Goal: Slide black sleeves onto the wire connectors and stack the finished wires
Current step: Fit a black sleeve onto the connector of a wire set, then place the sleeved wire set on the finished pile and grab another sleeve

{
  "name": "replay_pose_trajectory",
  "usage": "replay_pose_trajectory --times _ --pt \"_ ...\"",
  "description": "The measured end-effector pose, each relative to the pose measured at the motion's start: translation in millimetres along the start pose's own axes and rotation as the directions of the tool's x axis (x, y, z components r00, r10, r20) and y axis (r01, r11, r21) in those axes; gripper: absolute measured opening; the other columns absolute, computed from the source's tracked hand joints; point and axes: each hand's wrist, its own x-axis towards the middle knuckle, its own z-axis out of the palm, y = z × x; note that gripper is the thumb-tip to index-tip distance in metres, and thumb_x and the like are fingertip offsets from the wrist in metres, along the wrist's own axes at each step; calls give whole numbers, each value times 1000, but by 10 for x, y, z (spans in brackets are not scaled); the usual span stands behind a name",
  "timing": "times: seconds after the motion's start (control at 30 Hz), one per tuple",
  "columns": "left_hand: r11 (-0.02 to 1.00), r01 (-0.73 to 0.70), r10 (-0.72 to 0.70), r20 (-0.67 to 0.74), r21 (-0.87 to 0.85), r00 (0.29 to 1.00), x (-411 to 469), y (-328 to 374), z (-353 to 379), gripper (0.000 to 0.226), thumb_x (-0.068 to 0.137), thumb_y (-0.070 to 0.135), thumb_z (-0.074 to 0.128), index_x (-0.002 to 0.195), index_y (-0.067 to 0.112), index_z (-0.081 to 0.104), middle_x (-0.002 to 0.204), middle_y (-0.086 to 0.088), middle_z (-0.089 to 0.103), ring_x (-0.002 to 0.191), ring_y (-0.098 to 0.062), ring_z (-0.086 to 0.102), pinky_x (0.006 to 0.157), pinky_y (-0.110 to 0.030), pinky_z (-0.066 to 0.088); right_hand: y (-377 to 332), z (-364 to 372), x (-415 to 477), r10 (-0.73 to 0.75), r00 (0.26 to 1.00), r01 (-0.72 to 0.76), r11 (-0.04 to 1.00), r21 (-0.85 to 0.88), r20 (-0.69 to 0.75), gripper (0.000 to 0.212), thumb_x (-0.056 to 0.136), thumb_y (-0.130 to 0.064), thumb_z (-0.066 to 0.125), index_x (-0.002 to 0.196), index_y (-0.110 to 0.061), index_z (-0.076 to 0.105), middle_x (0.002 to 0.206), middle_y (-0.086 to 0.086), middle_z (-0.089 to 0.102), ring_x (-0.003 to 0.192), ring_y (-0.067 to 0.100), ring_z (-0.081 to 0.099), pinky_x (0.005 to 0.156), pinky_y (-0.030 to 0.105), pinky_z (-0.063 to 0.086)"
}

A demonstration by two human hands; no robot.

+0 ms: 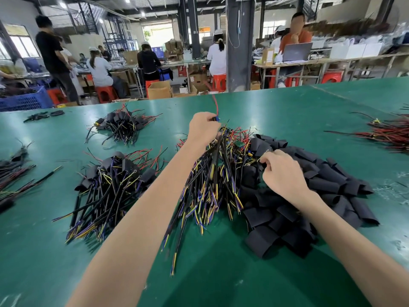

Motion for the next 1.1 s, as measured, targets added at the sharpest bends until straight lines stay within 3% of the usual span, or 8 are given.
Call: replay_pose_trajectory --times 0.17,0.3,0.37,0.5,0.63,0.77,0.93,1.1 --pt "995 -96 99 -157 23 983 -54 76 3 29 86 2 54 115 8 57 105 -9 64 85 -18 57 74 -21 46 28 135 1 -203 964 212 976 -42 169 42 88 -14 49 129 -23 51 132 -3 50 118 26 39 90 39 33" --pt "980 -195 178 -259 -42 949 -96 138 -15 25 85 3 61 109 7 54 100 -7 65 86 -18 59 83 -22 45 58 212 19 -175 941 198 979 -52 289 46 92 -22 51 137 -24 41 134 1 46 122 26 33 95 40 28" --pt "966 -191 140 -266 -175 954 -140 203 -32 27 82 4 67 104 9 52 96 -7 64 86 -24 63 88 -36 51 64 205 35 -138 955 154 987 -41 264 50 90 -23 57 138 -22 41 128 5 45 121 28 31 95 40 28" --pt "880 -328 190 -380 -344 905 -201 275 -99 29 84 1 67 108 1 50 85 -5 60 68 -14 62 78 -42 56 36 155 62 -122 977 109 991 82 176 38 87 -20 64 123 -19 54 99 0 45 107 26 37 85 35 29" --pt "740 -366 138 -406 -565 904 -256 387 -171 21 93 -4 53 113 -5 49 93 -18 57 73 -20 61 80 -39 58 33 109 59 -110 984 68 959 274 141 20 84 -16 69 100 -12 59 92 3 47 94 24 45 82 32 36" --pt "668 -179 -31 -267 -723 963 -254 494 -302 13 99 -1 41 108 -6 47 95 -19 56 81 -26 58 84 -38 53 13 82 38 -4 994 -42 905 424 106 17 84 -10 65 93 -12 51 83 3 54 77 22 51 58 20 32" --pt "860 -63 -10 -140 -507 990 -192 437 -427 24 101 2 35 115 -3 53 109 -7 56 81 -21 59 67 -12 43 -2 56 10 -128 983 66 916 395 134 31 85 -3 59 111 -20 60 87 0 56 81 18 51 68 25 32" --pt "753 250 -176 180 -609 968 -347 284 -421 27 102 -1 26 85 11 43 110 -15 56 99 -30 60 83 -40 48 -27 77 30 -133 986 97 948 302 103 17 83 -3 63 98 -8 70 100 5 59 97 23 56 82 21 35"
